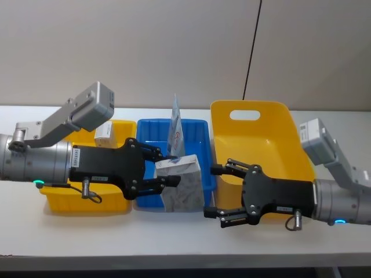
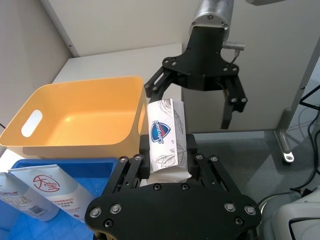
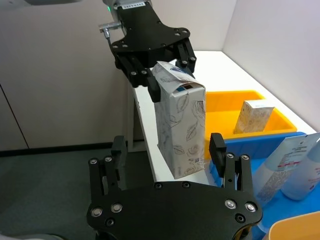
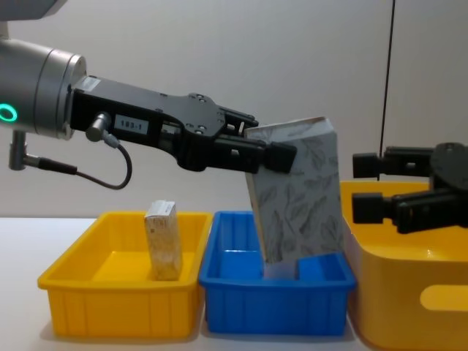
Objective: Bimanual collaborative sorting of washing and personal care products
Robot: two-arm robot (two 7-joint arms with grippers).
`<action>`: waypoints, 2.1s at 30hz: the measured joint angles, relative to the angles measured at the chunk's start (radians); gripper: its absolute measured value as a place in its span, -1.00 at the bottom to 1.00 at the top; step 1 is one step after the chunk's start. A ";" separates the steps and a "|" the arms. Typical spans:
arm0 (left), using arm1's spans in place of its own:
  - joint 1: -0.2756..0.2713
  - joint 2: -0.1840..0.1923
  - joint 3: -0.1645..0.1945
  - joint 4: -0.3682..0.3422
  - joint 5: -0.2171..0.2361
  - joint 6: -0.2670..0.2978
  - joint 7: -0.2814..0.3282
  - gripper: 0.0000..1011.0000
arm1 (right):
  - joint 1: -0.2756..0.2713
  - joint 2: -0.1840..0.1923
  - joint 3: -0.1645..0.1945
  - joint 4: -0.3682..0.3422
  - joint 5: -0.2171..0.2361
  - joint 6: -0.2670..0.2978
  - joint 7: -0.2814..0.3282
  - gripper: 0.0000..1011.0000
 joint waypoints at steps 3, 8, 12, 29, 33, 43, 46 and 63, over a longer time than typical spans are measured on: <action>0.000 0.000 0.000 0.000 0.000 0.000 0.000 -0.29 | 0.015 -0.011 -0.012 0.021 -0.009 -0.005 0.000 0.98; 0.000 0.000 0.000 0.000 0.000 0.000 0.000 -0.29 | 0.046 -0.032 -0.035 0.061 -0.023 -0.014 0.003 0.98; 0.000 0.000 0.000 0.000 0.000 0.000 0.000 -0.29 | 0.069 -0.049 -0.049 0.092 -0.032 -0.021 0.006 0.98; 0.000 0.000 0.000 0.000 0.000 0.000 0.000 -0.29 | 0.154 -0.111 -0.110 0.194 -0.056 -0.032 0.024 0.98; 0.000 0.000 0.000 0.000 0.000 0.000 0.000 -0.29 | 0.166 -0.118 -0.120 0.206 -0.058 -0.028 0.029 0.93; 0.000 0.000 0.000 0.000 0.000 0.000 0.000 -0.29 | 0.182 -0.127 -0.135 0.221 -0.059 -0.019 0.036 0.37; 0.000 0.000 0.000 0.000 0.000 0.000 0.000 -0.29 | 0.185 -0.129 -0.137 0.224 -0.060 -0.018 0.037 0.21; 0.000 0.000 0.000 0.000 0.000 0.000 0.000 -0.18 | 0.174 -0.123 -0.140 0.210 -0.052 -0.022 0.033 -0.32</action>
